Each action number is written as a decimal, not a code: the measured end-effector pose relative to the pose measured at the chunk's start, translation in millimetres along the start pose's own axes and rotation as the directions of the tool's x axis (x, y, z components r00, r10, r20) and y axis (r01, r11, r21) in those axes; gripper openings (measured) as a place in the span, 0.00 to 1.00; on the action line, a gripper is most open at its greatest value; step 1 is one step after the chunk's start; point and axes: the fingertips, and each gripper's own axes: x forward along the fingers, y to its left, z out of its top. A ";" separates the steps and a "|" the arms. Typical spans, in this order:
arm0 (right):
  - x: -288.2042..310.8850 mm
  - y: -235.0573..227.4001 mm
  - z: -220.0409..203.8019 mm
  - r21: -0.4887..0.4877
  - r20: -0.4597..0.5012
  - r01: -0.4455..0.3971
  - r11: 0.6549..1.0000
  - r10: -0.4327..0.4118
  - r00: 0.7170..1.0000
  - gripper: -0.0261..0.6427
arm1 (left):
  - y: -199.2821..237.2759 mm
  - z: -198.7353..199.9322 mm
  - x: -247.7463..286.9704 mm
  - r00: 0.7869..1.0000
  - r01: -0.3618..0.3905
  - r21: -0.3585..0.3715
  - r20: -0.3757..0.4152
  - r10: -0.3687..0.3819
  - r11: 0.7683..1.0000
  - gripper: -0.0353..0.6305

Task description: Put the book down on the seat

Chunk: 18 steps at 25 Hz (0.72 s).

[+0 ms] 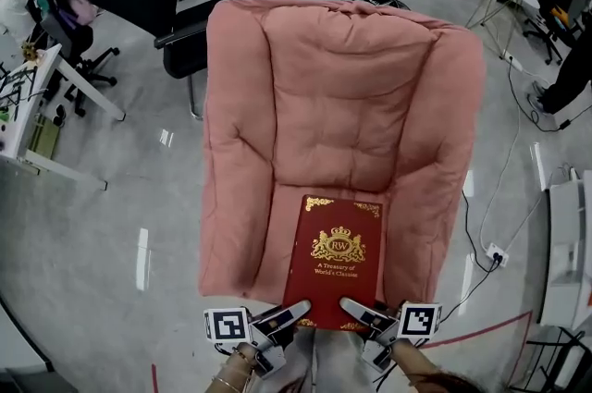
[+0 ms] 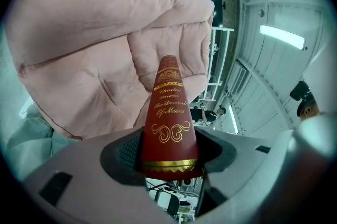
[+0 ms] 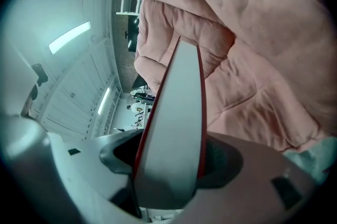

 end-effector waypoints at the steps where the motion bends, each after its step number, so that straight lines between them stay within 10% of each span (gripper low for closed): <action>1: 1.2 -3.7 0.6 0.000 -0.007 0.002 1.000 -0.002 1.000 0.49 | 3.2 0.7 1.1 1.000 -0.004 -0.002 0.004 0.004 1.000 0.42; 18: 32.3 -53.7 7.5 0.027 -0.060 -0.001 1.000 0.002 0.998 0.49 | 55.3 21.0 14.5 0.999 -0.031 -0.030 0.044 0.032 0.999 0.42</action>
